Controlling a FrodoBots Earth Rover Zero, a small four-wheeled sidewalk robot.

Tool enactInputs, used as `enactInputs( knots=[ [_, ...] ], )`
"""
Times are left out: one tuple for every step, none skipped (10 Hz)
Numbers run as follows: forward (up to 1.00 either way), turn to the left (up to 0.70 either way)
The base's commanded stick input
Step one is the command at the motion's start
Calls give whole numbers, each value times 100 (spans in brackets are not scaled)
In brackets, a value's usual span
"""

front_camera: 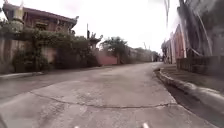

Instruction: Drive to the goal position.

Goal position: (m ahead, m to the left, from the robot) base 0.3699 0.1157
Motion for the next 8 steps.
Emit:
enactInputs(
  knots=[
    [0,0],
    [0,0],
    [0,0],
    [70,33],
    [70,26],
    [70,20],
    [70,13],
    [70,7]
  ],
)
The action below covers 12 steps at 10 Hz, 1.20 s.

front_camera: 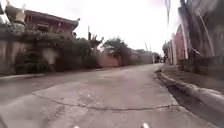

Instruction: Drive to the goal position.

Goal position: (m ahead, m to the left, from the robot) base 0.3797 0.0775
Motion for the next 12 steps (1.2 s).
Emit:
enactInputs(
  knots=[
    [70,1],
    [70,-3],
    [70,-7],
    [70,-10],
    [70,-14],
    [70,-18],
    [70,-21],
    [70,-25],
    [70,-28],
    [70,-32],
    [70,-35],
    [70,-35]
  ],
)
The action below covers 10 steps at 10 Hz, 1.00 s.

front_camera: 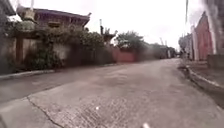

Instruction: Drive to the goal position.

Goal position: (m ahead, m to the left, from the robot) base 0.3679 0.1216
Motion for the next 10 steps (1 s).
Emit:
enactInputs(
  knots=[
    [70,-35],
    [70,-35],
    [70,-35],
    [70,-35],
    [70,-35],
    [70,-35],
    [70,-35],
    [70,-35],
    [70,-35],
    [70,-35]
  ],
)
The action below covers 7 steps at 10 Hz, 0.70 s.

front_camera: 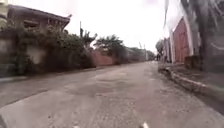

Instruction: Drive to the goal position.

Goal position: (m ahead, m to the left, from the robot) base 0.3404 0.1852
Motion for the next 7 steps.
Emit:
enactInputs(
  knots=[
    [70,-25],
    [70,-14],
    [70,-3],
    [70,0],
    [70,0],
    [70,0],
    [70,0]
  ],
)
